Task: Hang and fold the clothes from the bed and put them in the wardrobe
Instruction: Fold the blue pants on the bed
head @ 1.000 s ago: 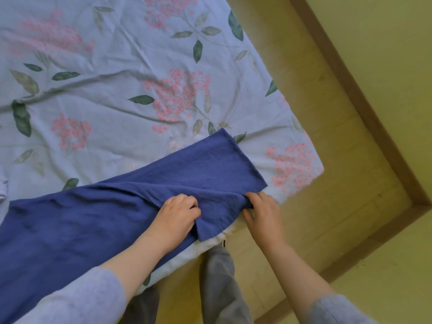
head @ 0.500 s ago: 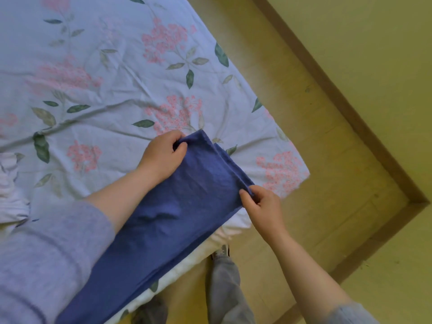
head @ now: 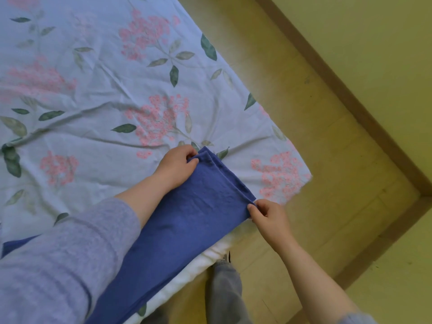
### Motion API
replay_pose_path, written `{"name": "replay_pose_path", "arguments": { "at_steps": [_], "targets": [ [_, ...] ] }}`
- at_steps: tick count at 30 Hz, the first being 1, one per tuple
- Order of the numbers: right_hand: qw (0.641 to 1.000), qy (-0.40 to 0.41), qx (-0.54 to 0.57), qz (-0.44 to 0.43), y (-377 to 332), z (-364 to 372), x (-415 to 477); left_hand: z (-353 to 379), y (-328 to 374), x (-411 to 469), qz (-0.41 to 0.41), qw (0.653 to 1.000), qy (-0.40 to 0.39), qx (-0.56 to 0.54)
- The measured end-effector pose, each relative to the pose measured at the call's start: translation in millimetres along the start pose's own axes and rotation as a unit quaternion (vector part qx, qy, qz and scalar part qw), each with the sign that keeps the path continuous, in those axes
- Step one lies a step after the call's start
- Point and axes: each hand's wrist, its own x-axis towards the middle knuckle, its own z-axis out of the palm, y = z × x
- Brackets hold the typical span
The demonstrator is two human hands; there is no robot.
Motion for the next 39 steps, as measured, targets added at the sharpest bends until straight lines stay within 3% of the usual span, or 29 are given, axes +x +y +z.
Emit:
{"name": "replay_pose_path", "arguments": {
  "at_steps": [6,12,20,26,32,39],
  "targets": [
    [0.999,0.013,-0.033,0.01,11,5,19,18,-8,25,-0.052,0.998,0.006,-0.026],
    [0.999,0.045,-0.018,-0.011,10,6,23,21,-7,39,-0.042,0.992,0.06,-0.108],
    [0.993,0.05,-0.092,0.057,10,11,32,38,-5,43,-0.064,0.995,0.066,-0.036],
    [0.987,0.117,-0.081,0.078,6,15,10,39,-8,21,-0.064,0.991,0.1,-0.063],
    [0.996,0.038,-0.069,0.033,-31,38,-16,24,-35,-34,-0.063,0.991,0.085,-0.082],
    [0.993,-0.039,-0.106,-0.026,-81,92,-51,0,-96,-130,-0.158,0.968,0.1,-0.166]
  ]
}}
